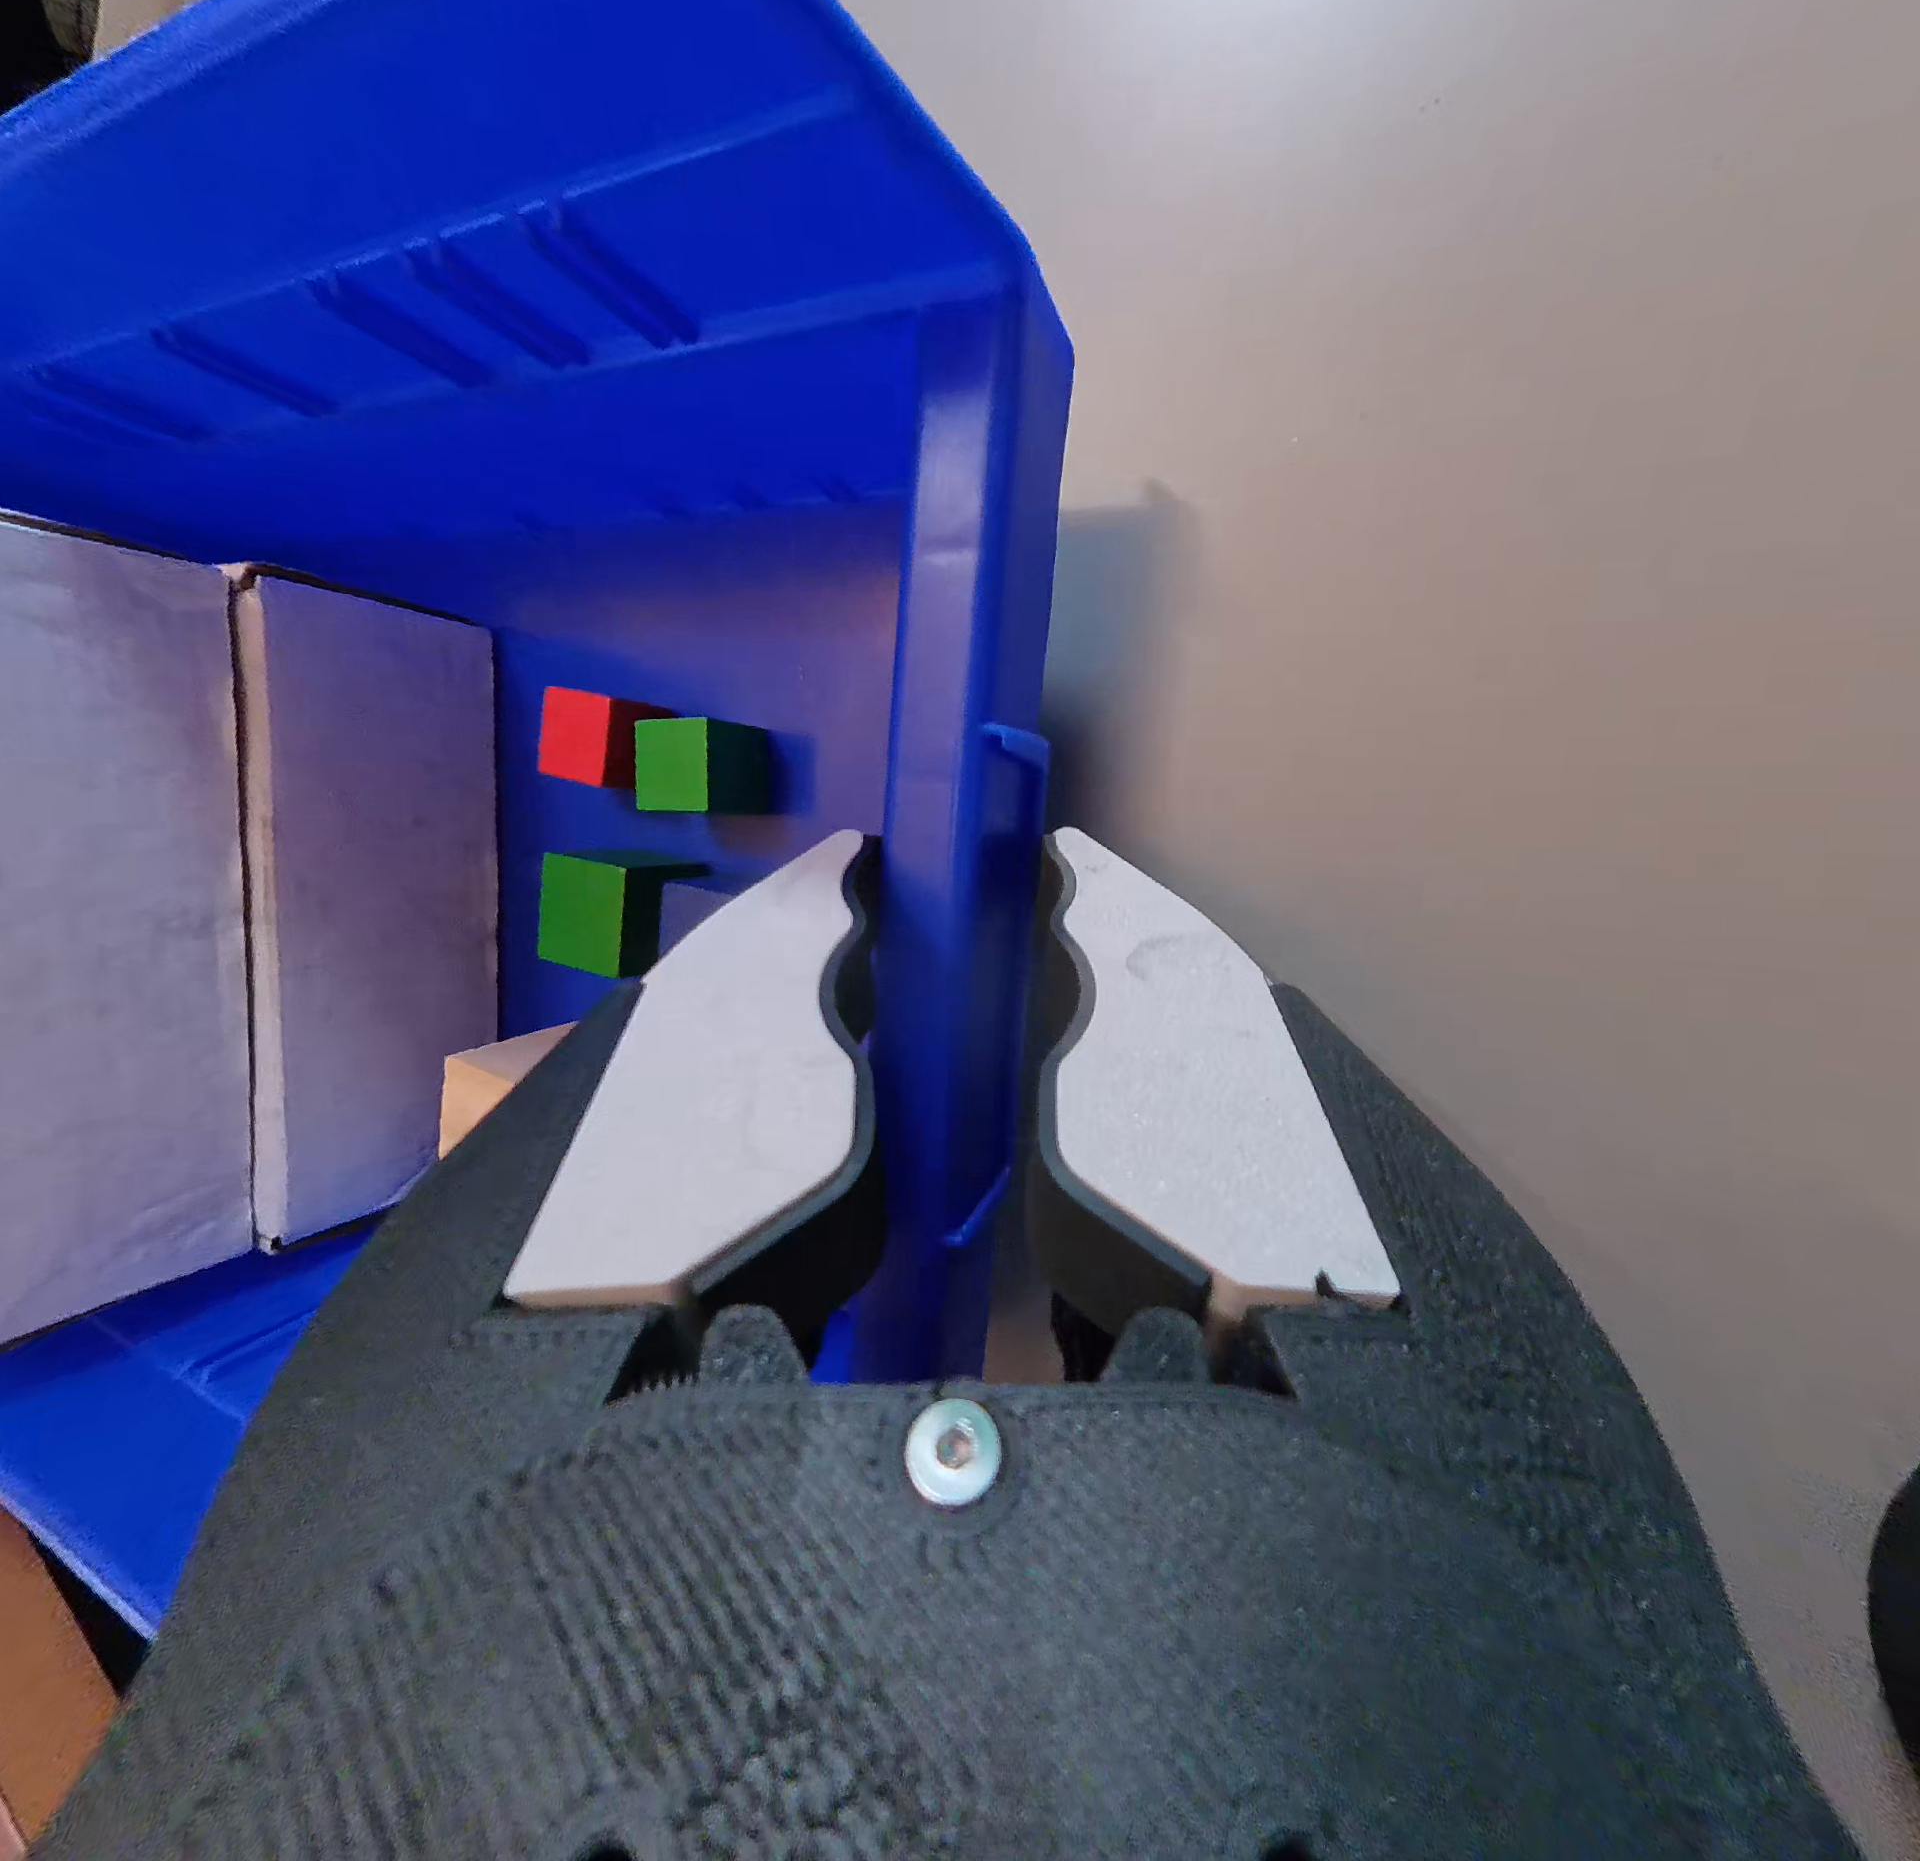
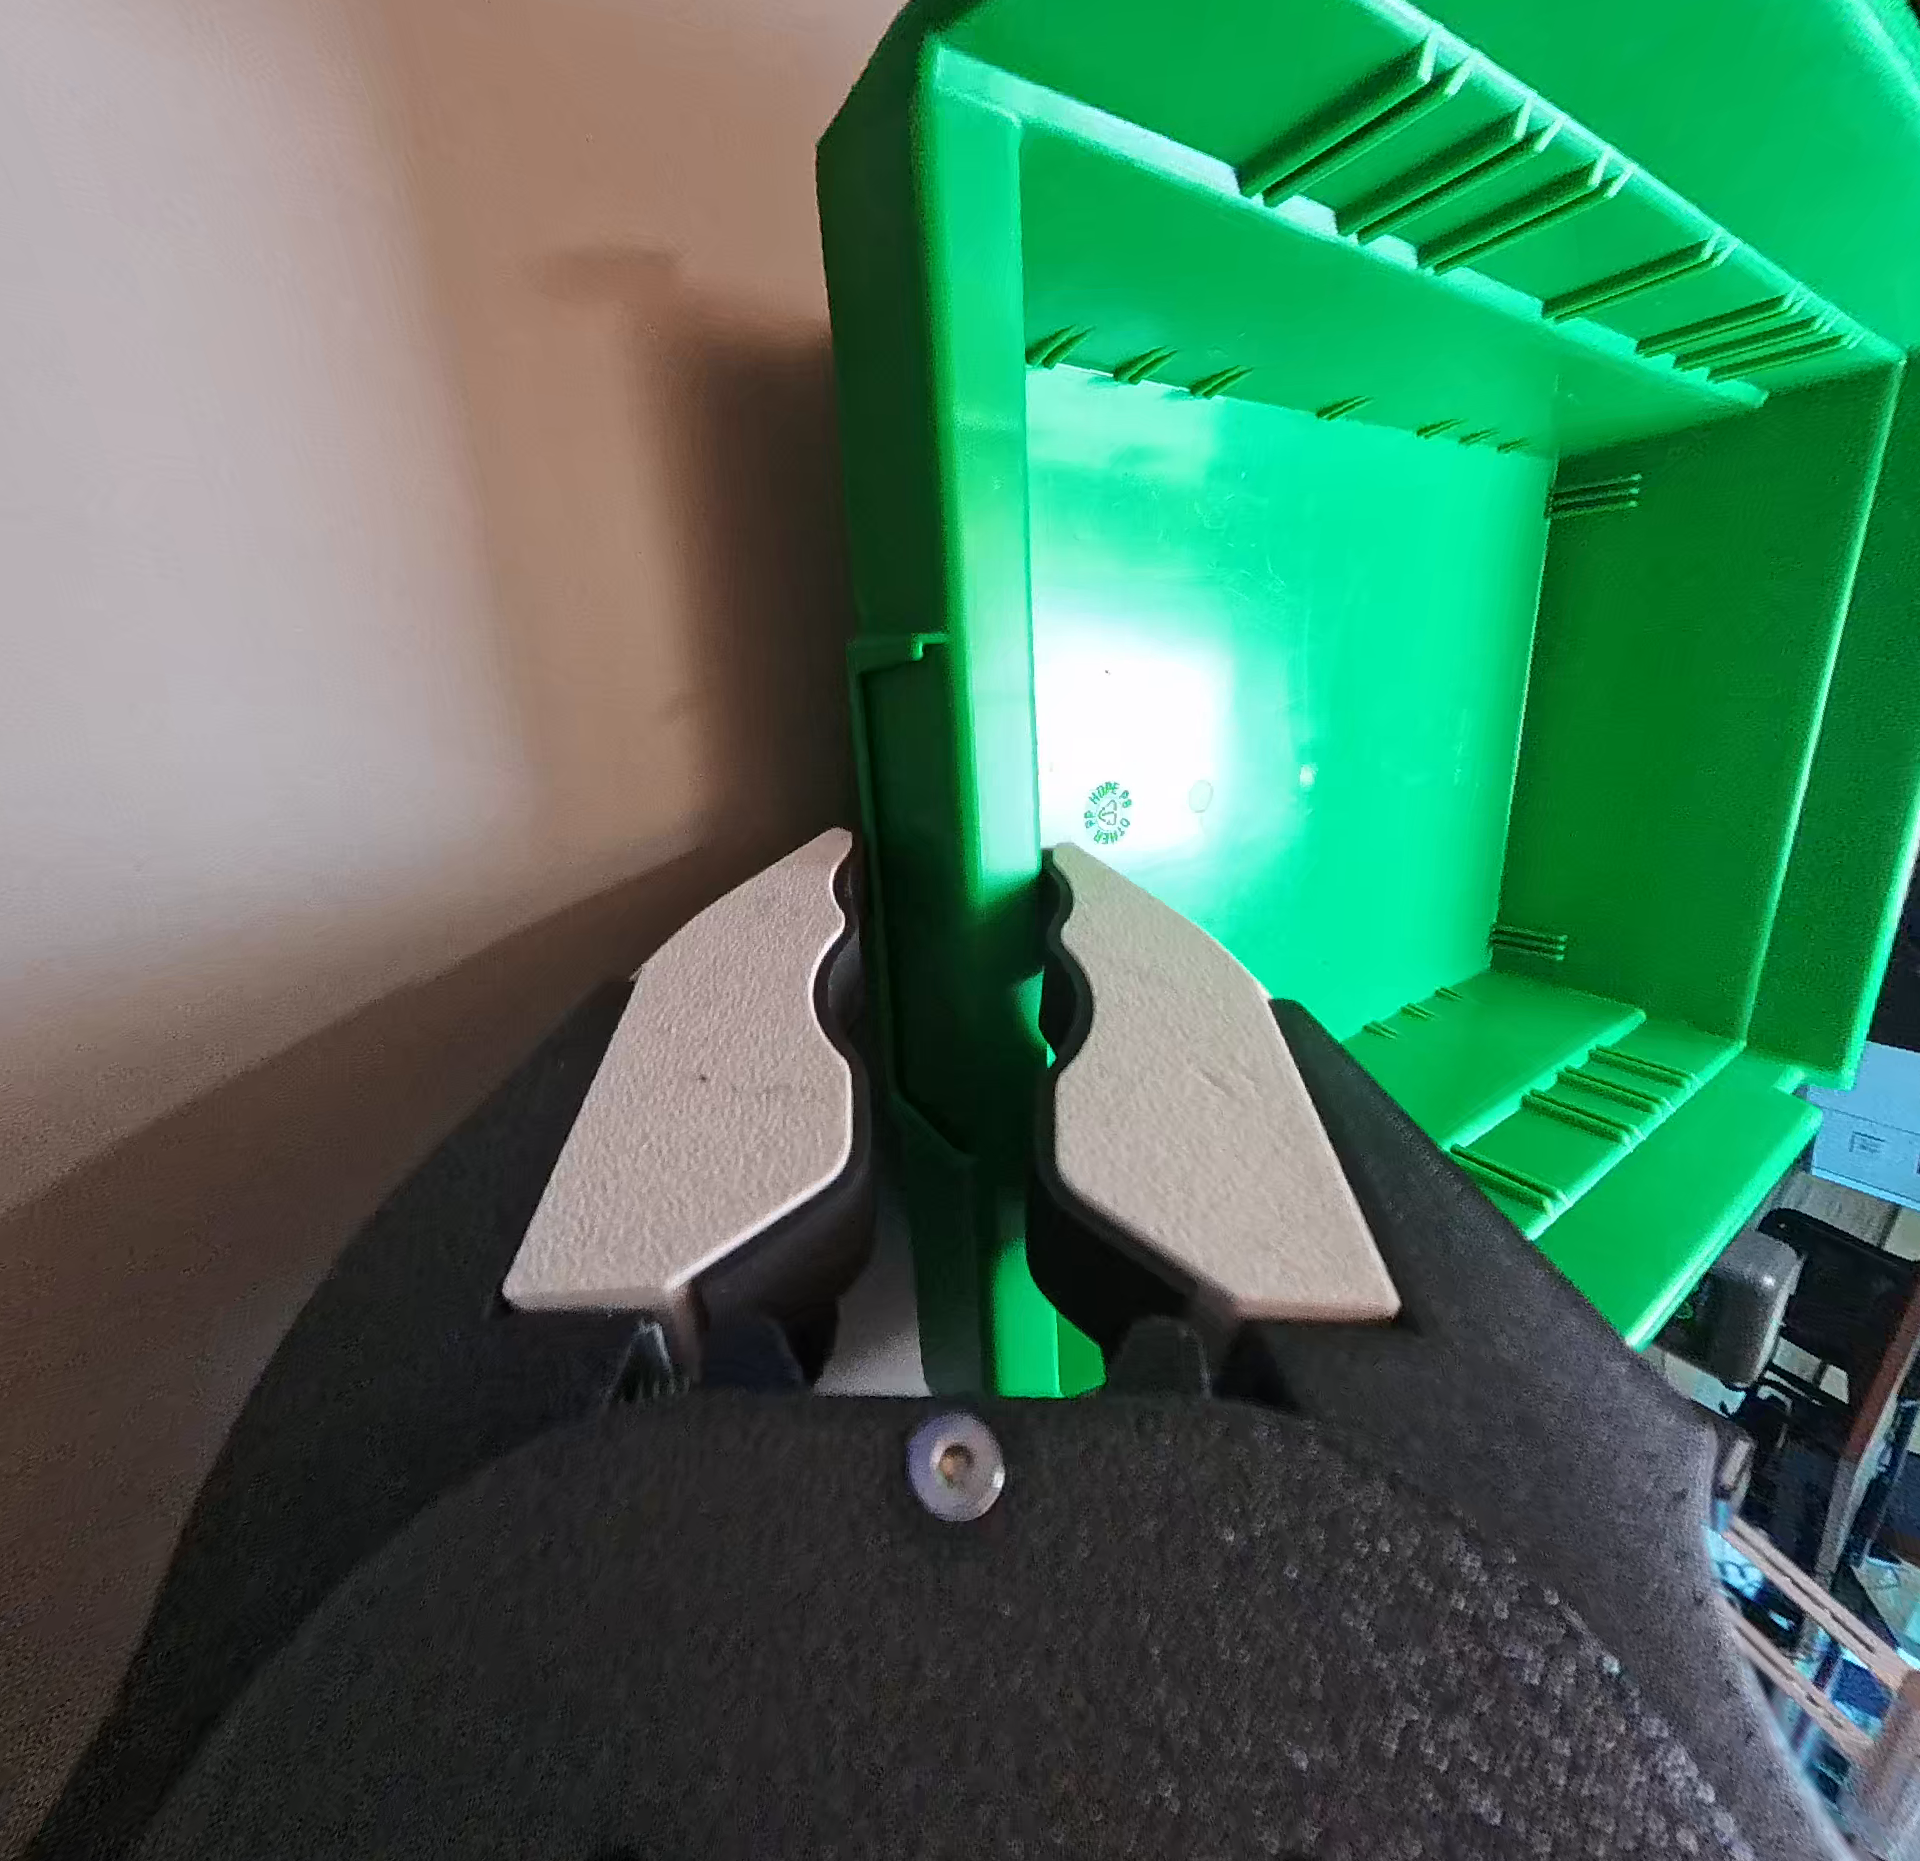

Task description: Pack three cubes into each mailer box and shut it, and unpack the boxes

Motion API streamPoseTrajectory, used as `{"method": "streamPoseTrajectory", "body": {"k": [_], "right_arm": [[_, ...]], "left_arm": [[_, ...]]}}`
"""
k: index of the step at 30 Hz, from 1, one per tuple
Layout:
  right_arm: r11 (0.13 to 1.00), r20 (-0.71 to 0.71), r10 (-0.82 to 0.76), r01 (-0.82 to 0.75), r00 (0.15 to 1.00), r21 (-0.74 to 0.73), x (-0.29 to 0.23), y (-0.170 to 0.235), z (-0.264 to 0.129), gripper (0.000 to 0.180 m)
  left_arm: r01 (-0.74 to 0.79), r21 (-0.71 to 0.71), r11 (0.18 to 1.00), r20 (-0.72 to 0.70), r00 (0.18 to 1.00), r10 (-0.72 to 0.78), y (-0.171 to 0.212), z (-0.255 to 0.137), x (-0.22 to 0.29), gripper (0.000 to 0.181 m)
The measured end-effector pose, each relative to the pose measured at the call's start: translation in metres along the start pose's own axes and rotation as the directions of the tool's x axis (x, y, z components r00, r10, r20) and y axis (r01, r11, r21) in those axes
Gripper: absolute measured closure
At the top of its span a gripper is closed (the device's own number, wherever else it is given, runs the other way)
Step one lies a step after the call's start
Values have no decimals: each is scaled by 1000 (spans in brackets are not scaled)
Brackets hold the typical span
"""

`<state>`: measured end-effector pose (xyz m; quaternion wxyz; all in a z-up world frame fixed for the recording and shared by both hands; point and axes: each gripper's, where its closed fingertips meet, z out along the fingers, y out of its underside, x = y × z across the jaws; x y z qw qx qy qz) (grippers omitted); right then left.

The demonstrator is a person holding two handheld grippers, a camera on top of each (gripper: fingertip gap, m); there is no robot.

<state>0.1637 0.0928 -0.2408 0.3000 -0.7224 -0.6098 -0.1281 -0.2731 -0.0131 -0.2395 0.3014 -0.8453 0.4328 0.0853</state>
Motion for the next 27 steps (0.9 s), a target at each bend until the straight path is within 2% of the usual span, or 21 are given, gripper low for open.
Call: {"method": "streamPoseTrajectory", "body": {"k": [6,13,16,20,25,27], "right_arm": [[997,-1,-40,40,999,-65,13,21,3,148],[999,-56,-2,0,998,-50,18,24,3,145],[986,-56,114,-106,992,130,11,-4,-12,125],[841,45,286,-274,957,467,-3,-62,-52,125],[716,129,311,-322,941,620,-25,-96,-72,128],[680,177,306,-345,935,647,-34,-108,-72,131]], "left_arm": [[8,6,1000,1,1000,-8,6,1,-7,153],[14,17,1000,6,1000,-14,10,1,-13,153],[12,29,999,18,1000,-13,11,1,-15,151],[37,58,998,35,999,-39,13,-2,-19,143],[115,202,973,10,993,-119,-6,-40,-41,136],[133,207,969,76,986,-152,-6,-54,-73,129]]}}
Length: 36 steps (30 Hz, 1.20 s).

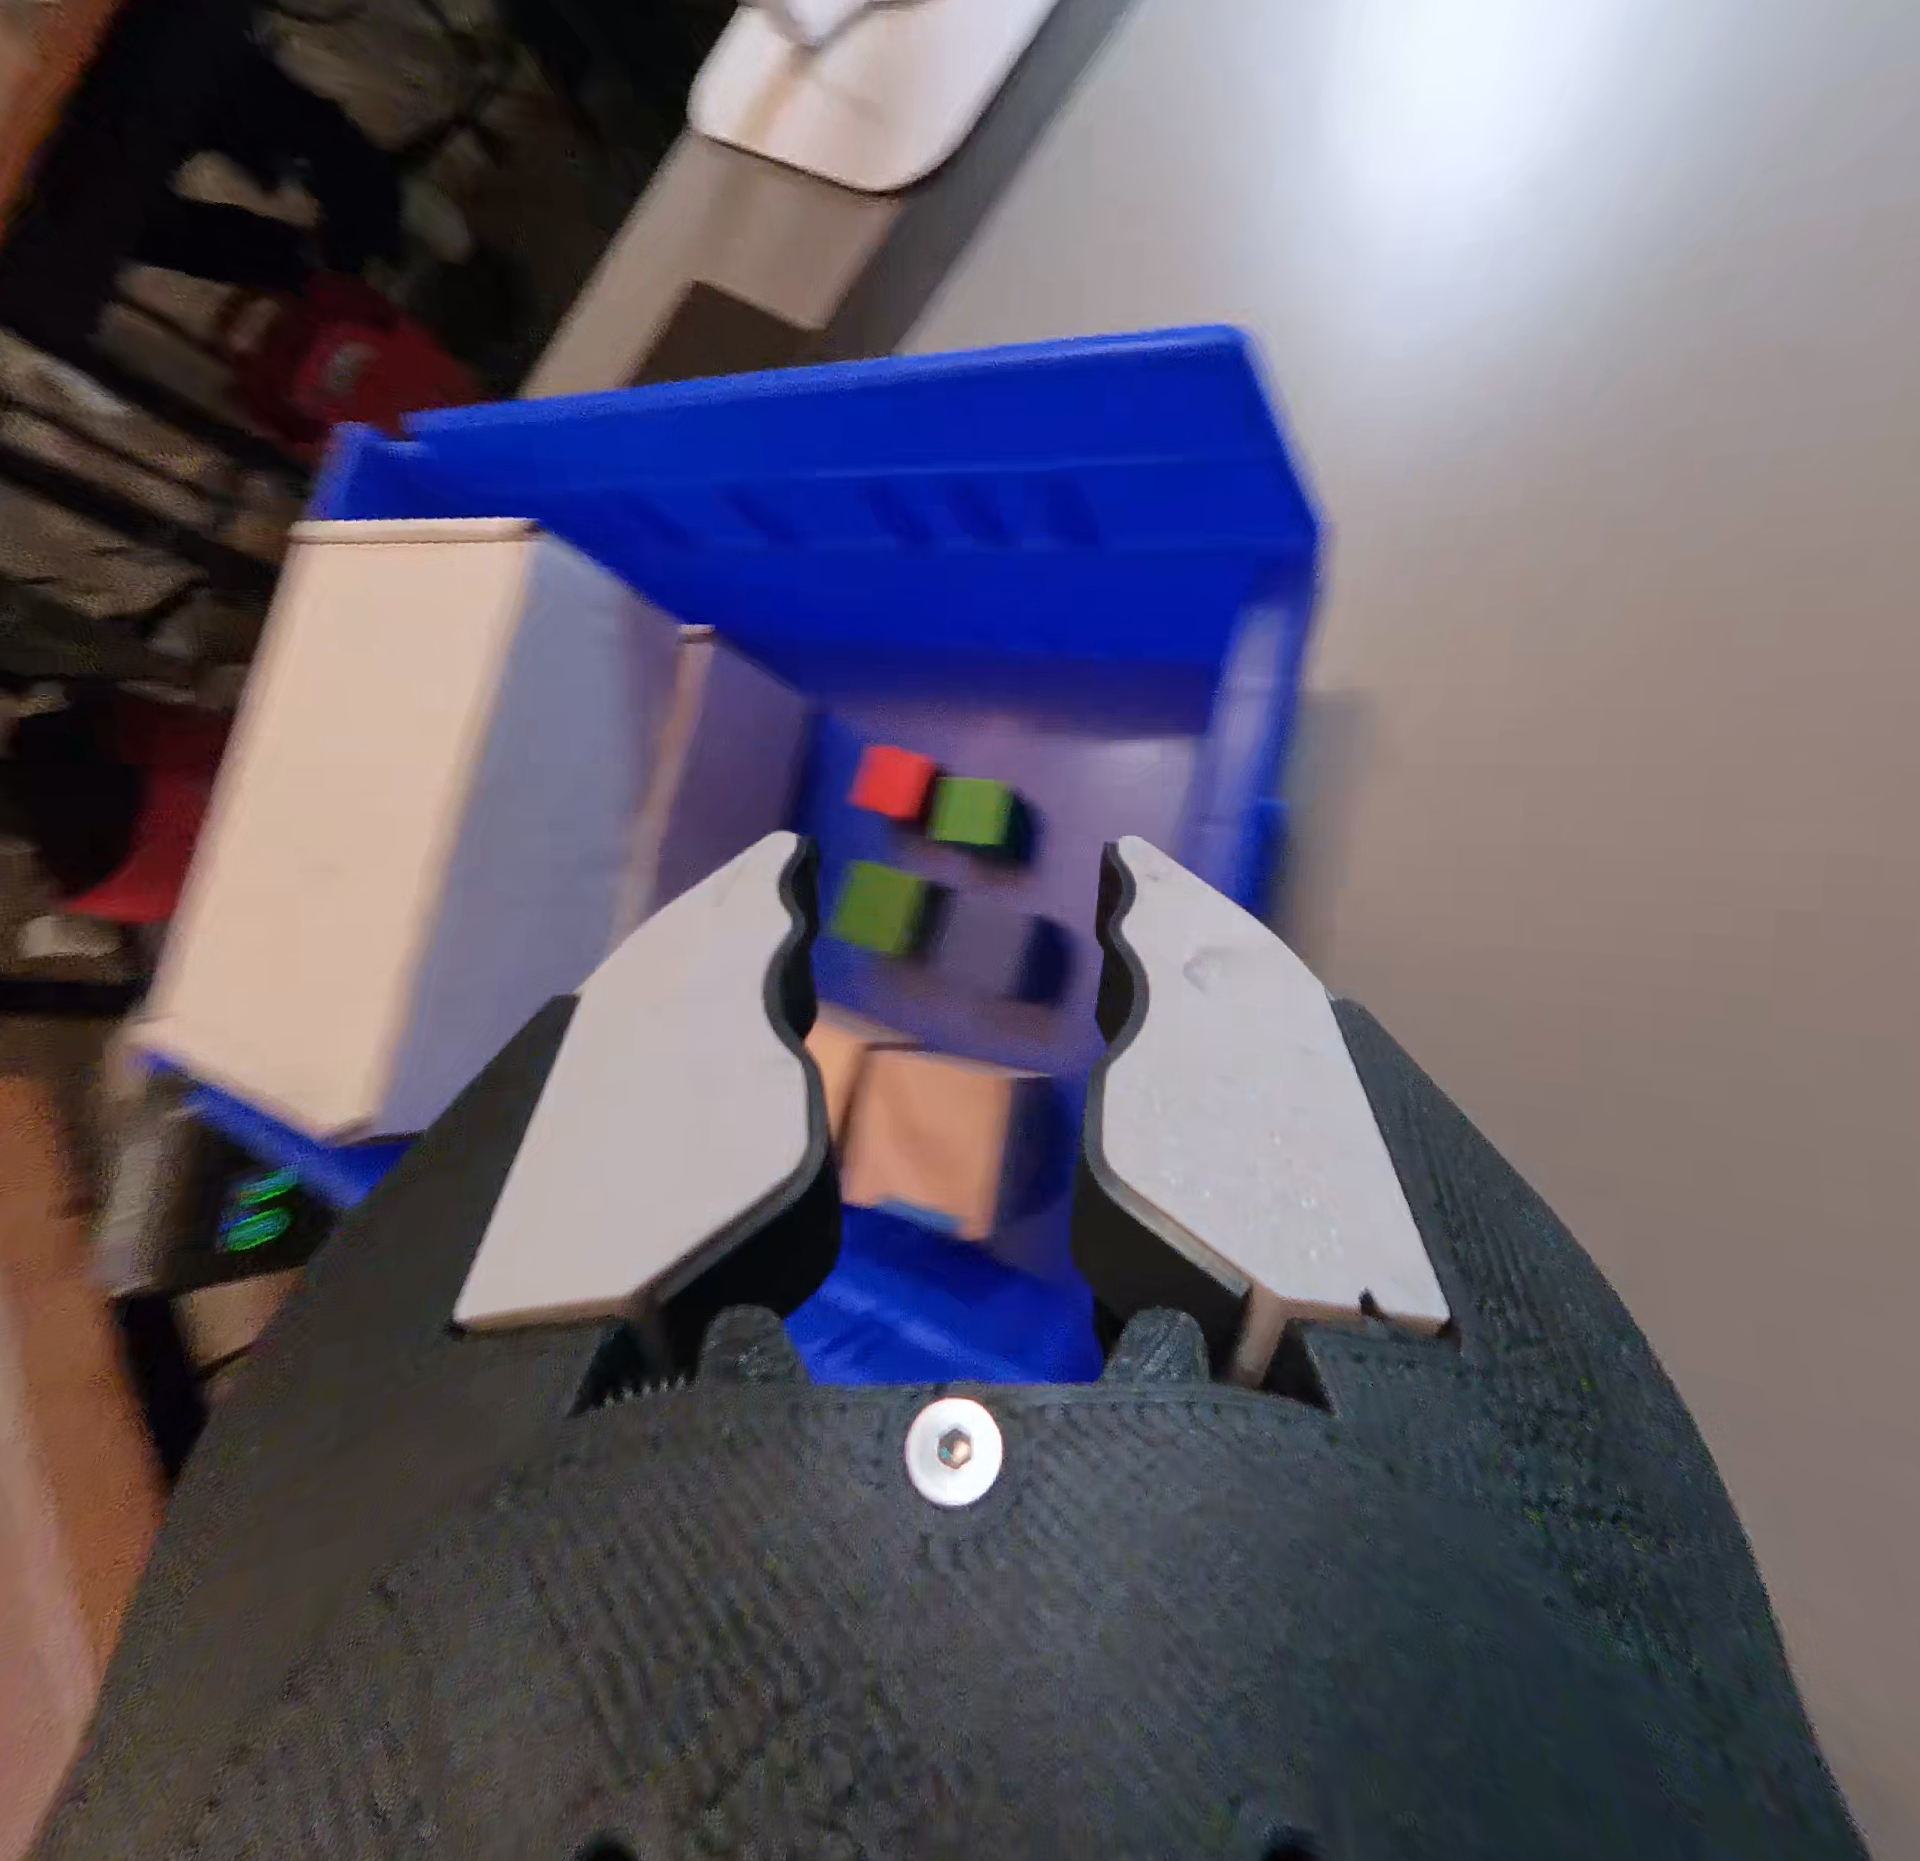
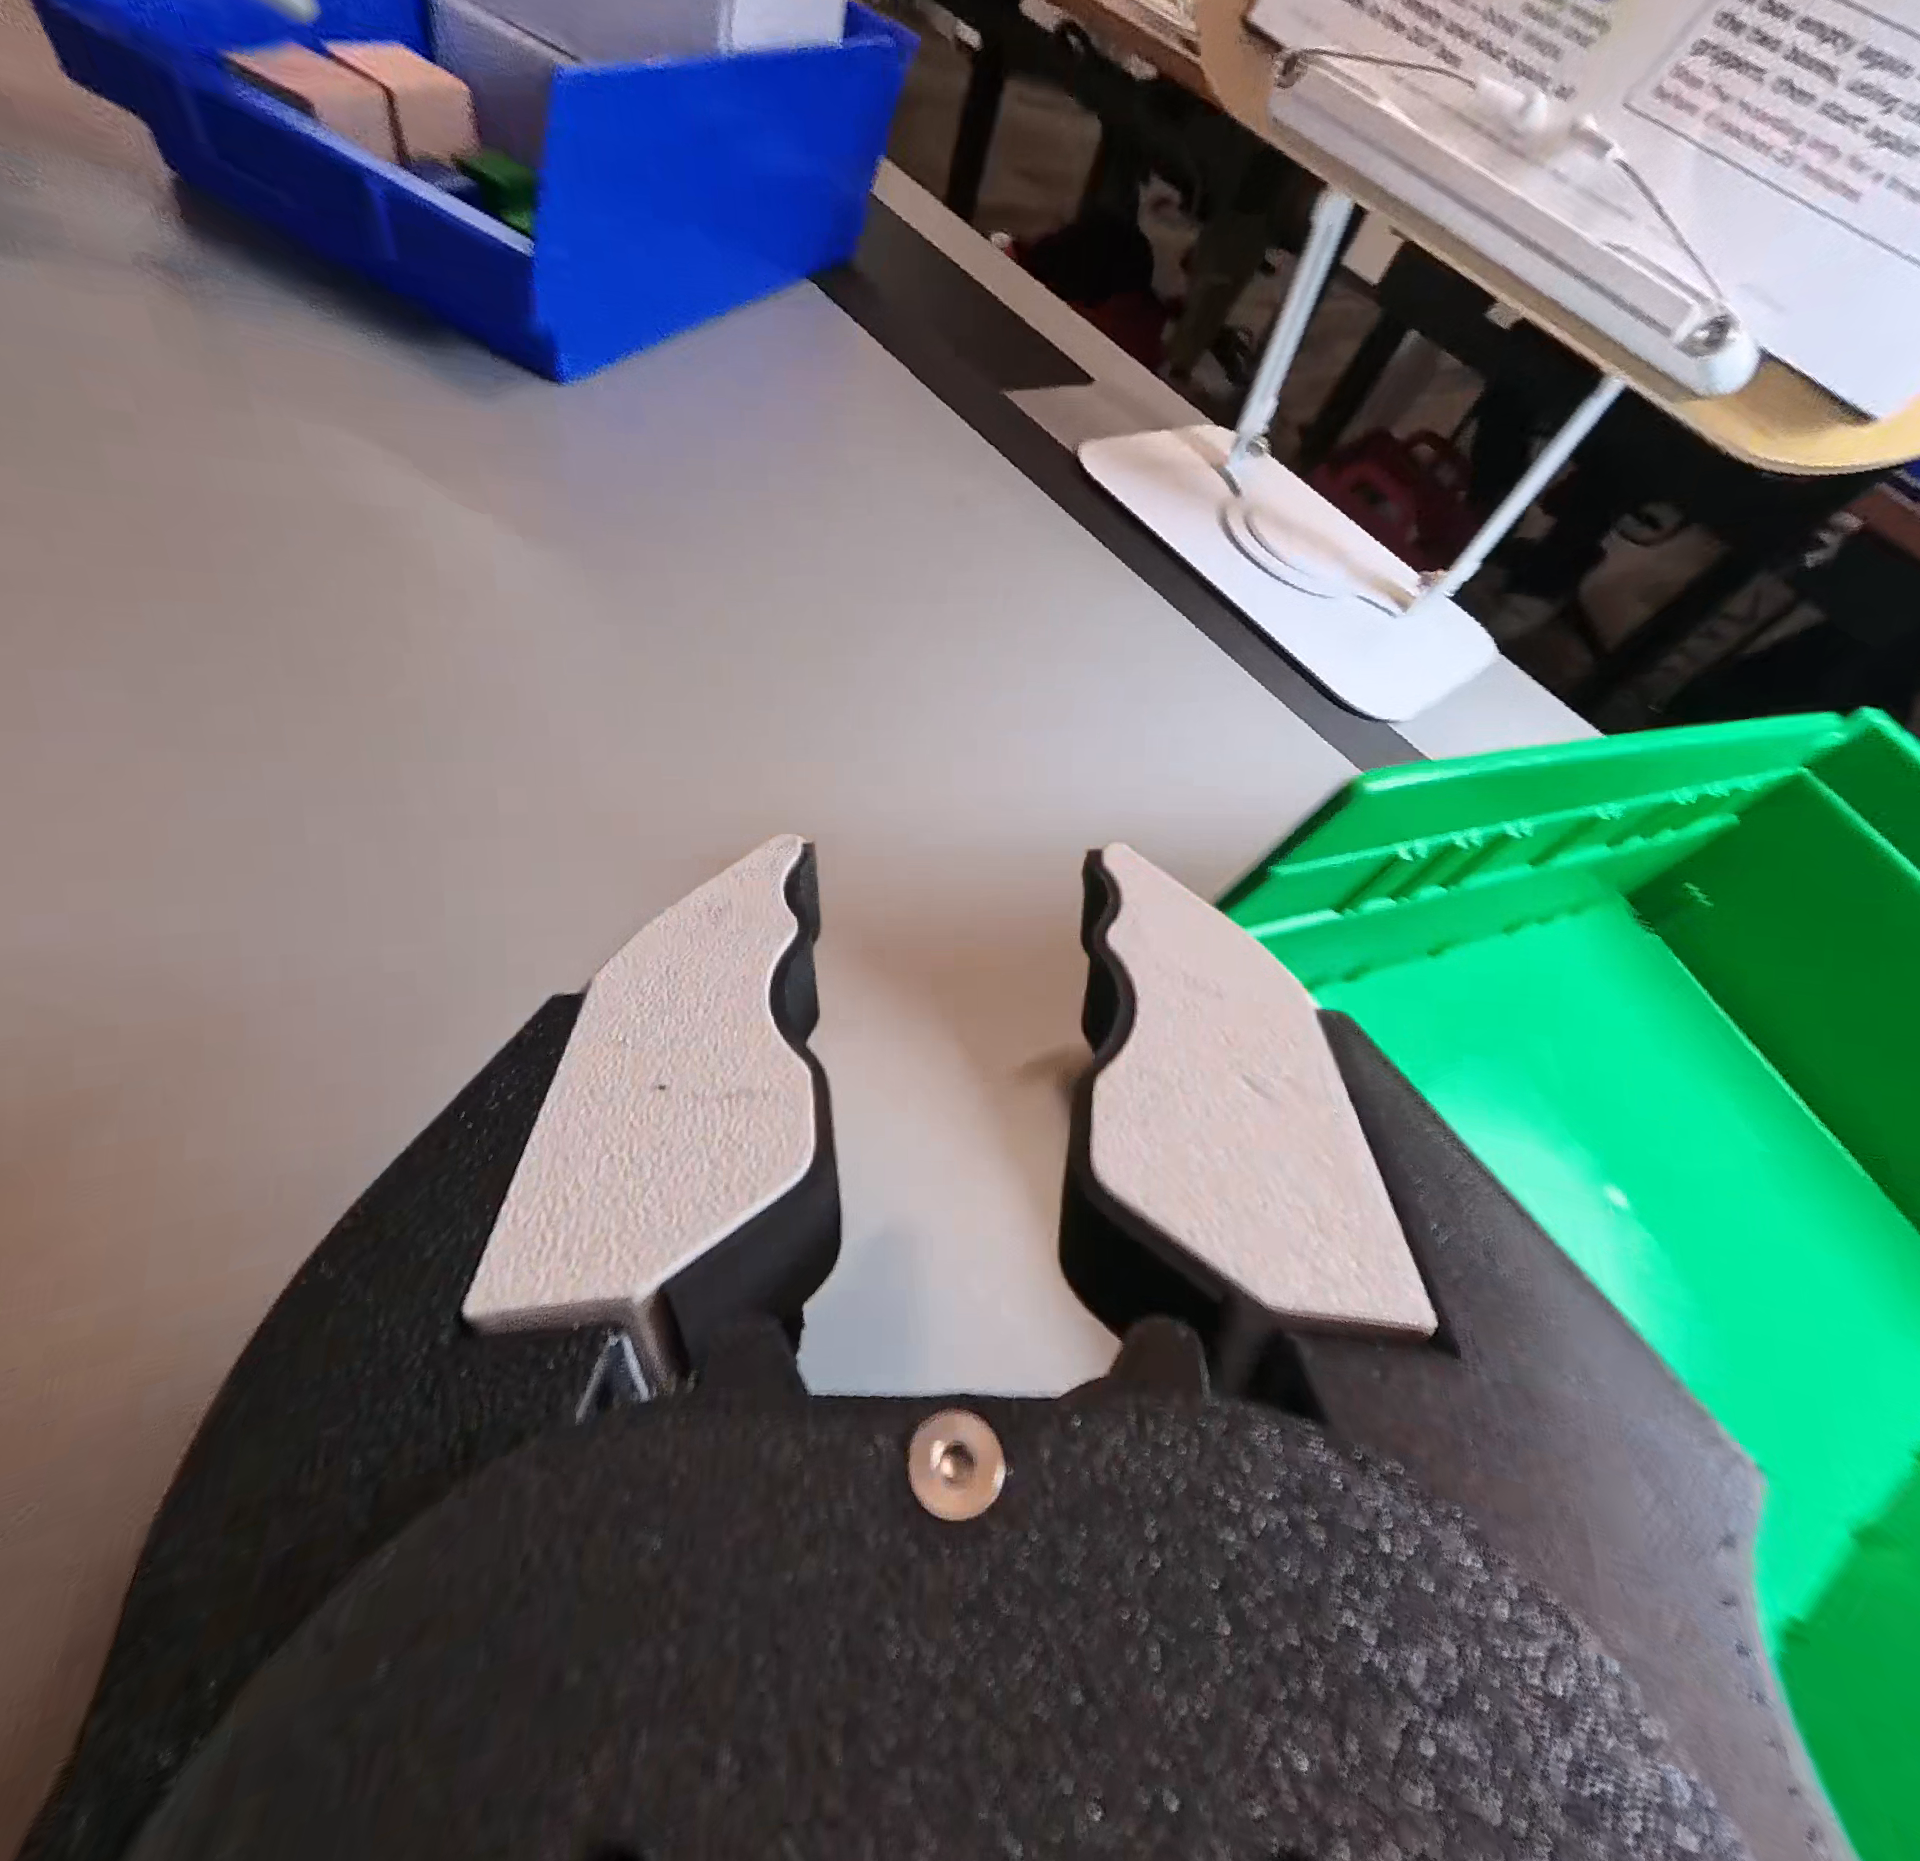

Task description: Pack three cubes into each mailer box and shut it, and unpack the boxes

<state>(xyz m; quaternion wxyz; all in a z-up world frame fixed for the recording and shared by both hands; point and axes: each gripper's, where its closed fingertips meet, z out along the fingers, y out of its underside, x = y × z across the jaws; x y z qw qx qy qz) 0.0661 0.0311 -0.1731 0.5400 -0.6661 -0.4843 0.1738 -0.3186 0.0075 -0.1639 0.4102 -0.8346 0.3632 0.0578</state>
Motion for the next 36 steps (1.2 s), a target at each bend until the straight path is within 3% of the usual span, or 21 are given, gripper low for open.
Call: {"method": "streamPoseTrajectory", "body": {"k": [3,5,12,23,29,36], "right_arm": [[1000,49,8,-8,999,-3,-14,2,11,135],[1000,73,-2,2,997,1,-23,4,13,136],[999,85,-5,0,996,51,-29,0,5,148],[997,125,69,-72,990,25,-29,11,8,149],[994,124,100,-105,987,35,-27,11,6,151],[996,143,78,-83,987,27,-33,13,6,152]], "left_arm": [[-12,-63,998,134,991,21,2,-4,-58,120],[15,-144,989,143,990,6,11,1,-89,112],[29,-433,901,-4,999,-34,38,23,-151,83],[33,-588,808,-181,968,-171,58,64,-172,56],[-51,-638,768,-225,966,-123,68,68,-168,55],[-89,-620,780,-250,964,-88,65,60,-155,57]]}}
